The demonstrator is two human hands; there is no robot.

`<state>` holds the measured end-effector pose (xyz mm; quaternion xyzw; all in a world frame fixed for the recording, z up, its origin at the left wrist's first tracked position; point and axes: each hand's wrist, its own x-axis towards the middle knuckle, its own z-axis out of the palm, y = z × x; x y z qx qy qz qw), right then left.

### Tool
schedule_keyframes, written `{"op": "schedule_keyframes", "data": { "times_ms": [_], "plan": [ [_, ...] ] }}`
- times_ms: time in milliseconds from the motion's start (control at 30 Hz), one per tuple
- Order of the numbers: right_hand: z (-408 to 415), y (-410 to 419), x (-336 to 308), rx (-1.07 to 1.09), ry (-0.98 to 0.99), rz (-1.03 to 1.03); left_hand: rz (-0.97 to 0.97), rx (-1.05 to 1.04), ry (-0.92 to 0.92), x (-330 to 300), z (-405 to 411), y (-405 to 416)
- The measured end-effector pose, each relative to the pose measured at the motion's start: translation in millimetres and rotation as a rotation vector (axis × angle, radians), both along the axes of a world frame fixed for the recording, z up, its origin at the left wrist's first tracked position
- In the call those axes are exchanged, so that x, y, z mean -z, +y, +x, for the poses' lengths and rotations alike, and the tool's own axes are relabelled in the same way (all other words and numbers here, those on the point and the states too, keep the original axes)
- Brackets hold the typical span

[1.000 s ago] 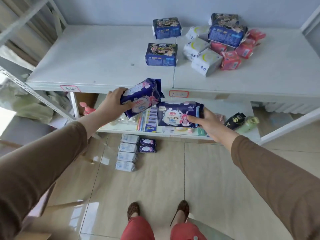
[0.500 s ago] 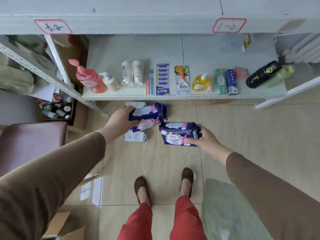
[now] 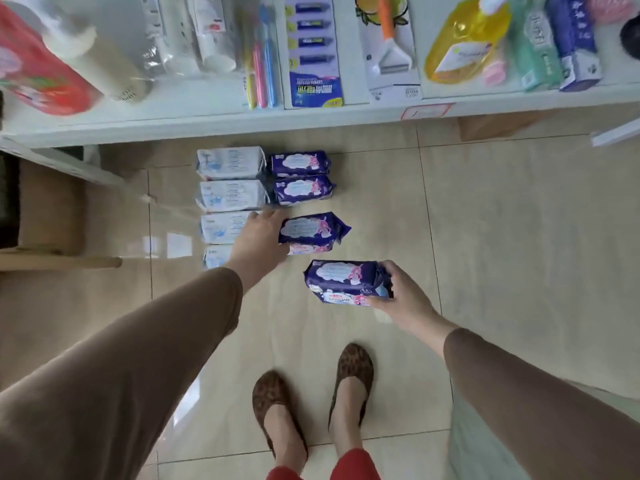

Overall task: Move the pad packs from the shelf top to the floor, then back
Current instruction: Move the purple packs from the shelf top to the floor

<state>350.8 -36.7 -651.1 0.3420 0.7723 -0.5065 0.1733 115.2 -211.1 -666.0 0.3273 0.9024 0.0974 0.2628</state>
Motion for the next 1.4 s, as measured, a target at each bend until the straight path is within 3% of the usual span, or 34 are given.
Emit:
{"op": "schedule_keyframes", "data": {
  "times_ms": [300,533,767,1167,1400],
  "plan": [
    [-27.3,4.3,145.4,-0.007,0.063,0.052,-0.02,0.1,0.144,138.7,-31.0,39.6],
    [-51.3,0.0,186.9,-0.042,0.118,0.06,-0.089,0.191,0.32,173.6,-49.1,33.3],
    [-80.1,-8.2,204.5,-0.038,0.145,0.103,-0.089,0.265,0.33,171.3,-57.4,21.1],
    [-120.2,-29.4,210.5,0.069,0.077,0.287,0.005,0.167,0.298,149.8,-41.9,-20.2],
    [-91.9,-29.6,139.9,0.018,-0.006,0.352,-0.046,0.113,0.188,91.2,-8.1,-30.6]
  ]
}}
